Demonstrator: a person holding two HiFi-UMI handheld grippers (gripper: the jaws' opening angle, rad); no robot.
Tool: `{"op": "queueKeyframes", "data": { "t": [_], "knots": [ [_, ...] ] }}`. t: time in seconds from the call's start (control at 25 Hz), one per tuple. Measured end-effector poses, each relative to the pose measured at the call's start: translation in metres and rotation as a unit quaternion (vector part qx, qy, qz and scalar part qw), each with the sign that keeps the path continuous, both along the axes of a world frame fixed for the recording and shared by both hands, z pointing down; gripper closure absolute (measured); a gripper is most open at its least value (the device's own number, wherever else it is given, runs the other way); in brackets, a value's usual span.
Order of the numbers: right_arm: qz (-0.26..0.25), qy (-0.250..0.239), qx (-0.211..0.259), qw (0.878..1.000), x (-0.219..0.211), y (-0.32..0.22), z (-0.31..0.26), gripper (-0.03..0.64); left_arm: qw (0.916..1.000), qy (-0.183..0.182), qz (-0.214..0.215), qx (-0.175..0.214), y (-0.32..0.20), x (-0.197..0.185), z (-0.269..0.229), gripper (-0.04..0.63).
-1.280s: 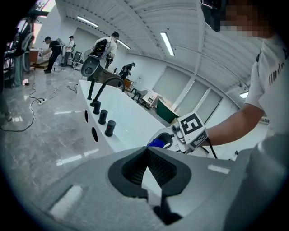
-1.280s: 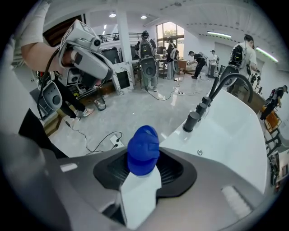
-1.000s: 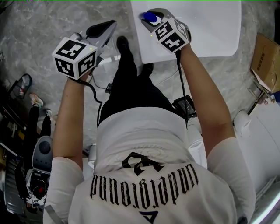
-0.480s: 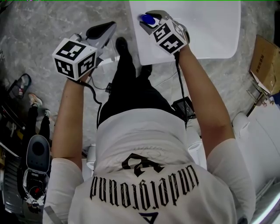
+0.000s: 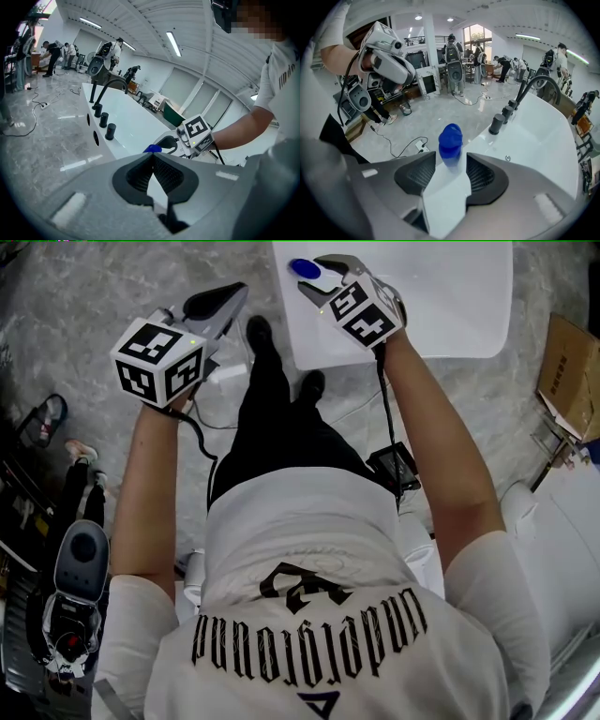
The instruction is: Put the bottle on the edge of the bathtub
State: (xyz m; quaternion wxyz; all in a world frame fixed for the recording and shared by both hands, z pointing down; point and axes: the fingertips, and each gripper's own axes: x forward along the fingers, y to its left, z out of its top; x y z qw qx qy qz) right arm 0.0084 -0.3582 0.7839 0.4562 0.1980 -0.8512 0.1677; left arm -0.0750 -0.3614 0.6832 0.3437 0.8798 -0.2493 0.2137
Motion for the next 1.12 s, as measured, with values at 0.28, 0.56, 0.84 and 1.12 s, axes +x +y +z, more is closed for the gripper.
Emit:
{"op": "queueKeyframes", "data": {
  "t": [0.28,0.56,0.84,1.12],
  "knots": [
    [0.008,-0.002,0.007,1.0,0.003,0.024,-0.005,0.413,0.9999,0.003,0.004,0.011,0.028,0.008,-0.007,0.588],
    [0.025,-0.011,0.028,0.999,0.022,0.066,-0.044,0.428,0.9992,0.0,-0.011,0.039,0.077,0.022,-0.042,0.588],
    [0.049,-0.04,0.027,0.998,0.028,0.113,-0.093,0.441,0.9978,0.009,-0.034,0.056,0.125,0.021,-0.077,0.588],
    [0.062,-0.08,0.036,0.994,0.025,0.158,-0.145,0.477,0.9943,0.018,-0.053,0.091,0.166,0.026,-0.113,0.588]
  ]
}}
